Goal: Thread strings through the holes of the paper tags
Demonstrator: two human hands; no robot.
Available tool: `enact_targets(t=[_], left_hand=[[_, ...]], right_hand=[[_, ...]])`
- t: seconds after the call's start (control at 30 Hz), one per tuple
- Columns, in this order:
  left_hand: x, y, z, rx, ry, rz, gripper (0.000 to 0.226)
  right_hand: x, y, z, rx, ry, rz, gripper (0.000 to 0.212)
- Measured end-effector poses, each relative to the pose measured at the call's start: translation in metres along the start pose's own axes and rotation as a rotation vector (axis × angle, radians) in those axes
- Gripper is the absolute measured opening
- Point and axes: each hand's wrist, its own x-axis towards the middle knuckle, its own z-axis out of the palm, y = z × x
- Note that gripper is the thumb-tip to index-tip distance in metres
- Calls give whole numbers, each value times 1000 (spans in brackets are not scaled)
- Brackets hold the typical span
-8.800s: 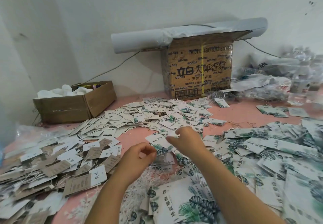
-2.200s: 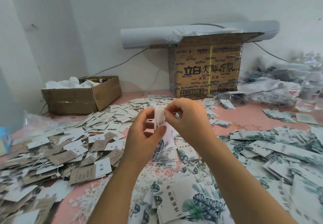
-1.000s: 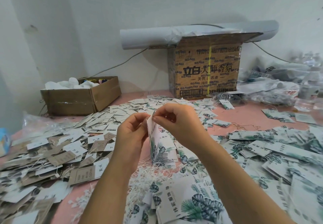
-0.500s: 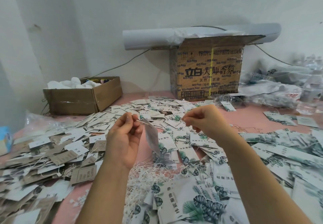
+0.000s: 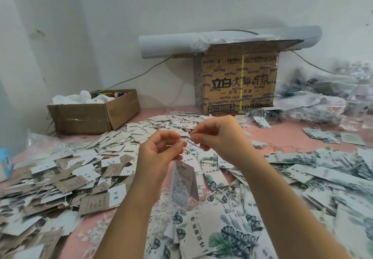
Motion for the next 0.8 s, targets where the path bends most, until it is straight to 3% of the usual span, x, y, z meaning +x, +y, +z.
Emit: enact_targets(t=[0.33, 0.57, 0.8], left_hand=[[-2, 0, 6, 150, 4, 146, 19], [0, -2, 5, 204, 8, 195, 22], [-1, -4, 4, 312, 23, 279, 24]], right_hand=[[0, -4, 5, -145, -54, -21, 7], [0, -2, 8, -75, -60, -8, 20], [1, 1, 9, 93, -63, 75, 20]])
